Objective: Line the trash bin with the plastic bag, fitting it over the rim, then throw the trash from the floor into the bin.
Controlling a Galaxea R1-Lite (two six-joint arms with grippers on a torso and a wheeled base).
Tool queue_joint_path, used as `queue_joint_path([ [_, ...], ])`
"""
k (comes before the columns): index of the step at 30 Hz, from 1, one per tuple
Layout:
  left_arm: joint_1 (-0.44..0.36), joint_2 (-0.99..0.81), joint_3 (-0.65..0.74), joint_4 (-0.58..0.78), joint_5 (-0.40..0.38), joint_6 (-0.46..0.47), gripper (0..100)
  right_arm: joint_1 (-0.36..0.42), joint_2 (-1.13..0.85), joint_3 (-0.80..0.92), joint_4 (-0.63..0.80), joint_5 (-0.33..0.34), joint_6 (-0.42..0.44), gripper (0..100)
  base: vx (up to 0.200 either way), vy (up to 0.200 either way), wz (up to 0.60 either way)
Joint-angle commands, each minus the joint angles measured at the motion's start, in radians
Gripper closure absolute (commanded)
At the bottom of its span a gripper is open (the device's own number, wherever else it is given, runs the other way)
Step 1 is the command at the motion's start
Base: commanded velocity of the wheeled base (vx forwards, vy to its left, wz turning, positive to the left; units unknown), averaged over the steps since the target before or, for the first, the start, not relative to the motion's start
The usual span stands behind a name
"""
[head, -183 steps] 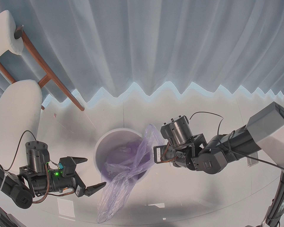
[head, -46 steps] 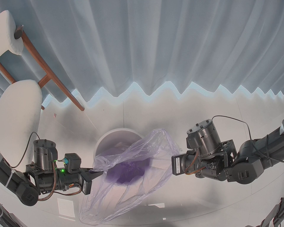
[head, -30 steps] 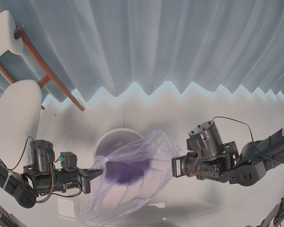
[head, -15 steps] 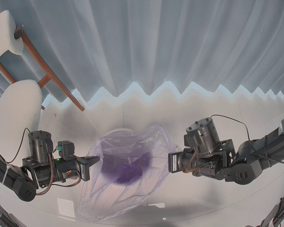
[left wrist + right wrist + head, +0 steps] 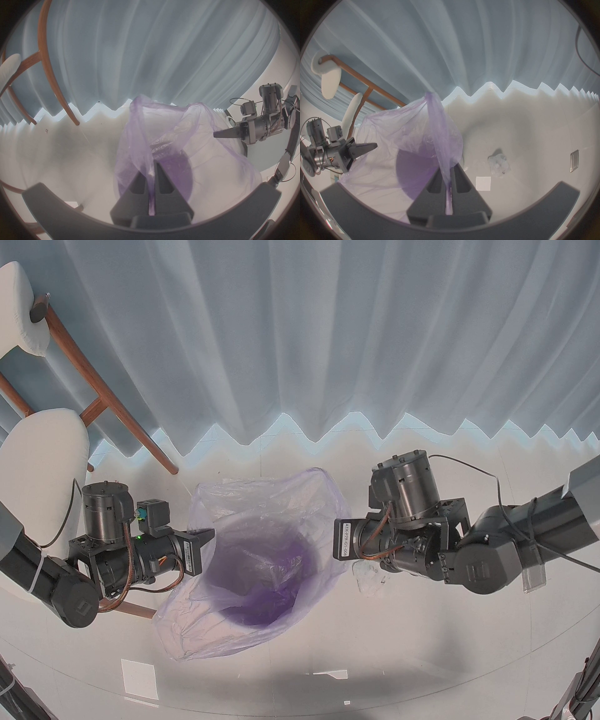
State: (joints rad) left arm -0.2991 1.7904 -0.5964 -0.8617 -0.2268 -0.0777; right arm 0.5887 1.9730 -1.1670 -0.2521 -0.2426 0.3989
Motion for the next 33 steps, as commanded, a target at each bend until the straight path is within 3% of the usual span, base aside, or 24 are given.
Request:
queue_joint_path([
  [1,0.038,0.076,-0.054,0.0,0.003,-0.001,100,-0.032,0.096,-0.091,0.011,0.011,-0.003,100,0.0,0.0,0.0],
  [16,0.107,0.165,-0.168,-0.002,0.004,-0.002,100,-0.127,0.294,-0.365,0.008,0.029,-0.06,100,0.0,0.0,0.0],
  [21,0.117,0.188,-0.195,0.0,0.03,-0.067,100,-0.148,0.353,-0.442,0.004,0.029,-0.061,100,0.0,0.0,0.0],
  [33,0.155,0.265,-0.207,-0.017,0.076,-0.099,100,-0.162,0.431,-0.496,0.001,0.029,-0.063,100,0.0,0.0,0.0],
])
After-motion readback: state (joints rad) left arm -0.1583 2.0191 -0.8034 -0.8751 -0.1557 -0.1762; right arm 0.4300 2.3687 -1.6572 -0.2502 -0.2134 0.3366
